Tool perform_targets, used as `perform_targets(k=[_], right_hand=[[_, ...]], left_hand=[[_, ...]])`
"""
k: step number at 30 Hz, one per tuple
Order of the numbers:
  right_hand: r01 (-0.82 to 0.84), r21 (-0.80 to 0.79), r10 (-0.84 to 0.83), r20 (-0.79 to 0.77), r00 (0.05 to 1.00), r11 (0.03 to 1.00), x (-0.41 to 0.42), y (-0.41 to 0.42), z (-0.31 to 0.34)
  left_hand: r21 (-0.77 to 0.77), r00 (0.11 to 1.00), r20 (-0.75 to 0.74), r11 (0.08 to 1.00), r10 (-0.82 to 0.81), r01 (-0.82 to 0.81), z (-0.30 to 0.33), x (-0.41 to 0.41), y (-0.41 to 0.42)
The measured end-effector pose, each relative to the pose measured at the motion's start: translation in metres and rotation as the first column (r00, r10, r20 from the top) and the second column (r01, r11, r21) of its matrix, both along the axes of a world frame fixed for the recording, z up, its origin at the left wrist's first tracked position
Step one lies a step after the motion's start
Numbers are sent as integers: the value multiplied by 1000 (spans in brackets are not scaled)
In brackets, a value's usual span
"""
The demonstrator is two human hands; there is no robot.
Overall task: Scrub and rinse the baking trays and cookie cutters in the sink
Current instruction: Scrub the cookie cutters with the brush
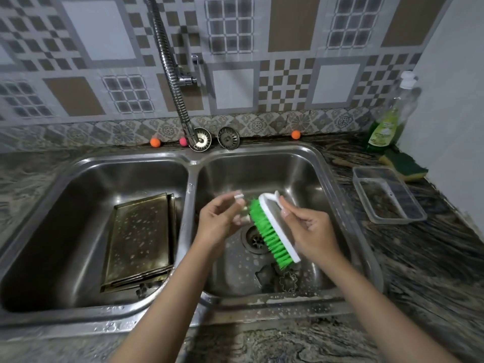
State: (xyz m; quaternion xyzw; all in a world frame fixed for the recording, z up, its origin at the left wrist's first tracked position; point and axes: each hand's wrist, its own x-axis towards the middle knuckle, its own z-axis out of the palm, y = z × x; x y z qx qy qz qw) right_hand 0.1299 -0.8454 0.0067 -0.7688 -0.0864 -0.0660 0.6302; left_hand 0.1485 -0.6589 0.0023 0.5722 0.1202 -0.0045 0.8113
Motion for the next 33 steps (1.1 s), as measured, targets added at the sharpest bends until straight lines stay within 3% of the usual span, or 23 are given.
perform_targets(k=[3,7,13,18,21,23,26,30,33], right_hand=[[126,52,-129,39,991,991,12,-7,13],[62,47,-65,57,996,997,15,3,21],[37,60,-36,-12,999,998,3,9,1],[-39,47,40,-15,999,998,-2,11,3],[-80,64,78,28,997,995,-1,13,11],[-101,51,101,13,995,994,-1,14,12],[-34,55,36,-42,998,998,-3,11,6],[111,288,-36,-255,966,951,-11,21,2],[204,441,-23,-381,924,874,-17,32,2]], left_hand=[[365,990,87,928,-114,75,-15,-5,2],[675,969,145,736,-201,51,-15,-9,-4],[763,969,118,644,-219,53,5,-18,10],[911,952,67,407,-299,64,15,-23,18],[932,946,44,355,-321,77,20,-22,18],[916,947,48,392,-318,86,23,-23,17],[817,968,95,574,-233,59,24,-24,19],[437,974,193,899,-118,22,22,-25,16],[209,965,261,974,28,-84,21,-23,4]])
